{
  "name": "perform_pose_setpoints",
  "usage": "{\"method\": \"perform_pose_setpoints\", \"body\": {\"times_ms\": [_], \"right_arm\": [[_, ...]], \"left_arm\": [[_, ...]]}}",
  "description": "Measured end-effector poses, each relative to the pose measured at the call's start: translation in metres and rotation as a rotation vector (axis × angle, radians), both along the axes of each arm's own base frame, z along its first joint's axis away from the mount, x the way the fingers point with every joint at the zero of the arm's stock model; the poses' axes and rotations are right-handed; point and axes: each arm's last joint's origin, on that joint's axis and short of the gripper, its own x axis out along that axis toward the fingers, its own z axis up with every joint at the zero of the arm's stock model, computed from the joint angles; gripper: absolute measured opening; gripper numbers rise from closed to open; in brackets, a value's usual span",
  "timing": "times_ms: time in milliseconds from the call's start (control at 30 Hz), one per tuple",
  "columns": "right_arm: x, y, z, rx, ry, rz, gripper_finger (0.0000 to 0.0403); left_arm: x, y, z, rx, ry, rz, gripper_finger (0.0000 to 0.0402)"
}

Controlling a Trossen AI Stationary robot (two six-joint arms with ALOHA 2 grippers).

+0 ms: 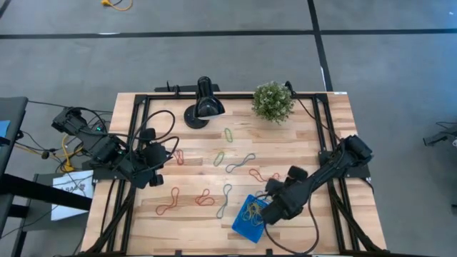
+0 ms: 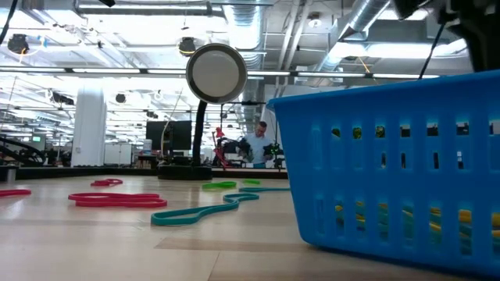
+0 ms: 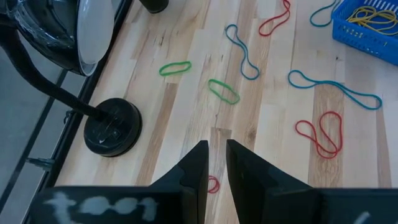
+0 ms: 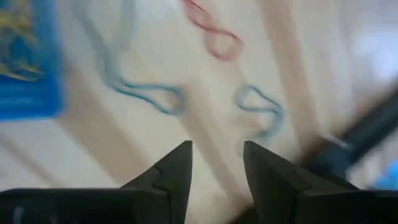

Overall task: Pick and place items into bin
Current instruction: Put the blue rubber band into the blue bin

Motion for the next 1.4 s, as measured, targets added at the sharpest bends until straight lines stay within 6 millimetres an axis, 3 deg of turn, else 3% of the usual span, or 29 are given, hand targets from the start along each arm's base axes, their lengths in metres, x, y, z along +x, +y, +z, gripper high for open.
{"method": "perform_pose_setpoints", "body": {"times_ms": [233,367,533,733,1033,1400], "right_arm": [[-0.040,-0.026,0.020,0.007,-0.107,-0.094,0.0138],[-0.072,-0.044,0.018,0.020,-0.177,-0.188,0.0138],[-0.092,-0.055,-0.018,0.103,-0.290,-0.237,0.0139],[-0.110,-0.072,-0.057,0.005,-0.197,-0.257,0.0140],[-0.112,-0.088,-0.086,0.044,-0.193,-0.294,0.0153],[-0.109,-0.101,-0.097,0.075,-0.189,-0.307,0.0171]], "left_arm": [[0.000,0.000,0.000,-0.004,0.003,-0.003,0.0046],[0.000,0.000,0.000,-0.004,0.004,-0.002,0.0046],[0.000,0.000,0.000,-0.004,0.004,-0.003,0.0046],[0.000,0.000,0.000,0.000,0.007,-0.009,0.0046],[0.000,0.000,0.000,-0.001,0.006,-0.009,0.0046],[0.000,0.000,0.000,-0.001,0.006,-0.009,0.0046]]}}
